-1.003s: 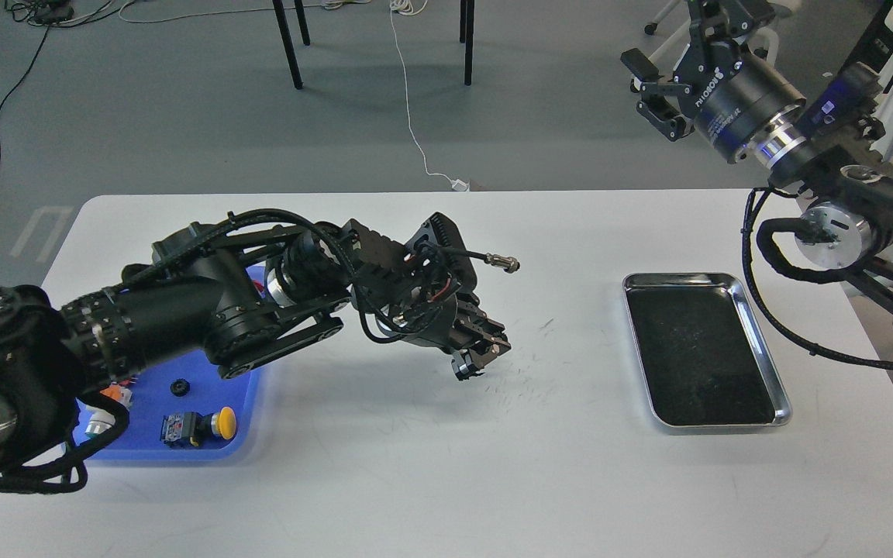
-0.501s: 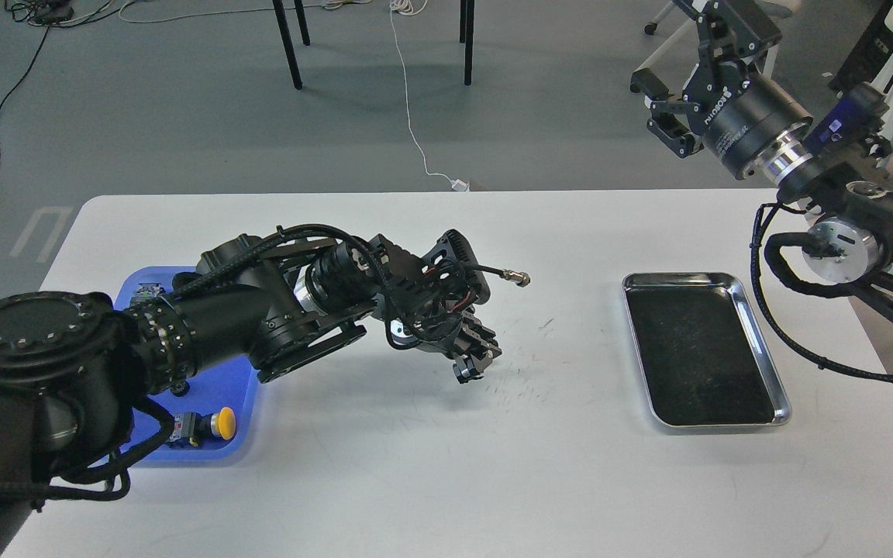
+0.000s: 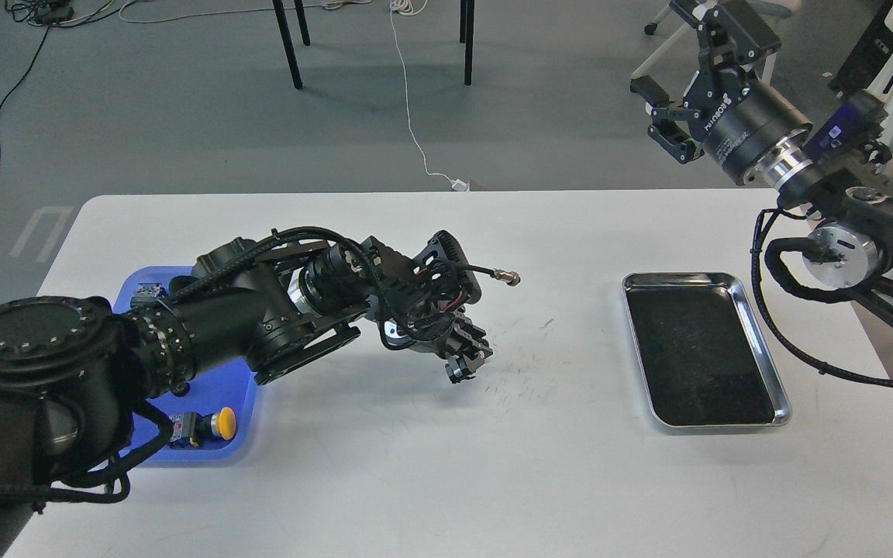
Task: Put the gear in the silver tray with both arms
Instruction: 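Carry the gear with the left gripper toward the table center, then release the black gear on the table and retract the left arm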
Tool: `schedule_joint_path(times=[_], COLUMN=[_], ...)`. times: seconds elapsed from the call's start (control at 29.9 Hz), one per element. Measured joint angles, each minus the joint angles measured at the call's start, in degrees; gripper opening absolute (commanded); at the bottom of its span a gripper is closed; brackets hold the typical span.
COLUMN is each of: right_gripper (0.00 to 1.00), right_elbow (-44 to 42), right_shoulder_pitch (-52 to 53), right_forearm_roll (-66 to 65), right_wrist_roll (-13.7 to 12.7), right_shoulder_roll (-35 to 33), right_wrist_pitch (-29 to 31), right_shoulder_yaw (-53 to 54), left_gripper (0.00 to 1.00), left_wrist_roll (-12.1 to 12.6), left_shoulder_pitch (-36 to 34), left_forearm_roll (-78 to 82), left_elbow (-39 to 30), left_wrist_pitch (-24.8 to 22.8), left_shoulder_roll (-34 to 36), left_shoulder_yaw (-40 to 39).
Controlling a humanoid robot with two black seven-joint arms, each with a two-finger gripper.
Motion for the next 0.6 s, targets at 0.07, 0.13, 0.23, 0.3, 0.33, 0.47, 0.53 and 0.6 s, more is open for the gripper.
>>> schedule_joint_path(times=[0.07,0.13,0.23,0.3,0.33,0.47,0.53,0.6], right_gripper=[0.99,0.99,0.99,0.99,0.99,0.99,0.99,0.99], right_elbow=[0.00,0.00,0.01,0.06,0.15,0.64,0.81,0.88], right_shoulder_pitch=[-0.02,-0.02,-0.04,-0.30,-0.65,-3.90,-6.07,-8.96], right_forearm_roll=[-0.01,-0.01,-0.02,0.00,0.02,0.07,0.11,0.18], right_wrist_roll=[0.00,0.00,0.00,0.00,0.00,0.00,0.00,0.00], right_shoulder_roll=[0.00,-0.01,-0.45,-1.24,-1.67,-2.92,-3.30,-3.35], right_wrist_pitch=[0.00,0.00,0.02,0.03,0.06,0.25,0.36,0.54], right_shoulder_yaw=[0.00,0.00,0.00,0.00,0.06,1.27,2.56,4.47], left_gripper=[0.79,0.80,0.82,0.86,0.86,0.88,0.90,0.92], left_wrist_roll=[0.00,0.00,0.00,0.00,-0.01,0.00,0.01,0.01], left_shoulder_pitch=[-0.18,-0.38,-0.88,-1.87,-2.39,-2.99,-2.21,0.06], left_forearm_roll=[0.00,0.00,0.00,-1.35,-3.54,-20.19,-30.20,-41.58], left_elbow=[-0.23,-0.58,-1.87,-3.81,-4.99,-10.08,-12.51,-15.06], left_wrist_pitch=[0.04,0.09,0.09,0.09,0.09,0.14,0.58,1.57], left_shoulder_roll=[0.00,0.00,0.01,0.03,0.38,7.78,12.50,17.29], left_shoulder_yaw=[-0.03,-0.14,-0.78,-1.51,-2.10,-6.20,-8.49,-10.56])
